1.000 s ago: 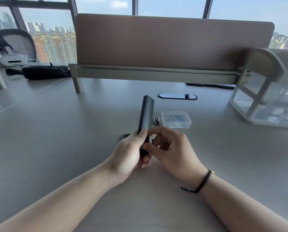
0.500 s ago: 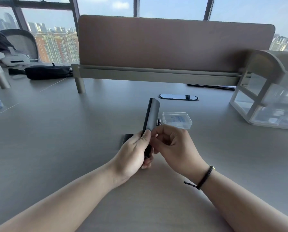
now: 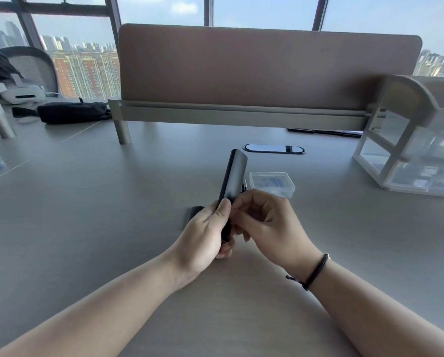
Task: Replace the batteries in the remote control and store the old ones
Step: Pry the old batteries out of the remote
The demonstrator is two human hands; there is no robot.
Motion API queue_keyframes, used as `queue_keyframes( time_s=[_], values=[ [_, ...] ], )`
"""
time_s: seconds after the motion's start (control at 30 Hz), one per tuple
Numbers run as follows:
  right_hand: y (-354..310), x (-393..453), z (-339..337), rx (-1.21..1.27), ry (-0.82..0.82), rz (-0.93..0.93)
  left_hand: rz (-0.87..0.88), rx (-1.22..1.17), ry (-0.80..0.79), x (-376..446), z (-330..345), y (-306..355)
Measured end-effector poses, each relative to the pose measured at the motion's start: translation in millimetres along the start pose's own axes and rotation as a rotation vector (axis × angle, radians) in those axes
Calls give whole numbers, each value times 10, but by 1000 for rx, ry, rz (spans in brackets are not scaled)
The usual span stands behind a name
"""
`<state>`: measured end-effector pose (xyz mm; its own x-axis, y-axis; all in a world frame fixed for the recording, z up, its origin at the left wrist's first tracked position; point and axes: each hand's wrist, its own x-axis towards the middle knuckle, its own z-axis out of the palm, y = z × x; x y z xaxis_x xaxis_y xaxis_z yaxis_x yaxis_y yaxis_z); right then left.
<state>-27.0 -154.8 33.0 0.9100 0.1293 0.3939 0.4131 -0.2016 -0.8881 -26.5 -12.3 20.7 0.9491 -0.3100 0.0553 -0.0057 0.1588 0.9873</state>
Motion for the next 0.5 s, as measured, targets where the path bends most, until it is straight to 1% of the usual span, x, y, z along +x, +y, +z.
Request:
queue_keyframes(
  time_s=[0.13,0.23,0.33,0.4,0.47,0.5],
  values=[
    [-7,-28,14,88,70,2,-5,-18,17,14,8,11],
    [-9,-34,31,162,93,36,-16,-21,30,25,0,13],
    [-8,6,11,250,121,126,-19,-28,43,39,-9,8],
    [11,60,-60,314,202,203,-5,-53,87,55,-17,6],
    [81,120,-172,268,298,263,28,-101,149,76,-37,16],
    [140,145,-232,181,319,288,45,-132,178,83,-52,27]
  ],
)
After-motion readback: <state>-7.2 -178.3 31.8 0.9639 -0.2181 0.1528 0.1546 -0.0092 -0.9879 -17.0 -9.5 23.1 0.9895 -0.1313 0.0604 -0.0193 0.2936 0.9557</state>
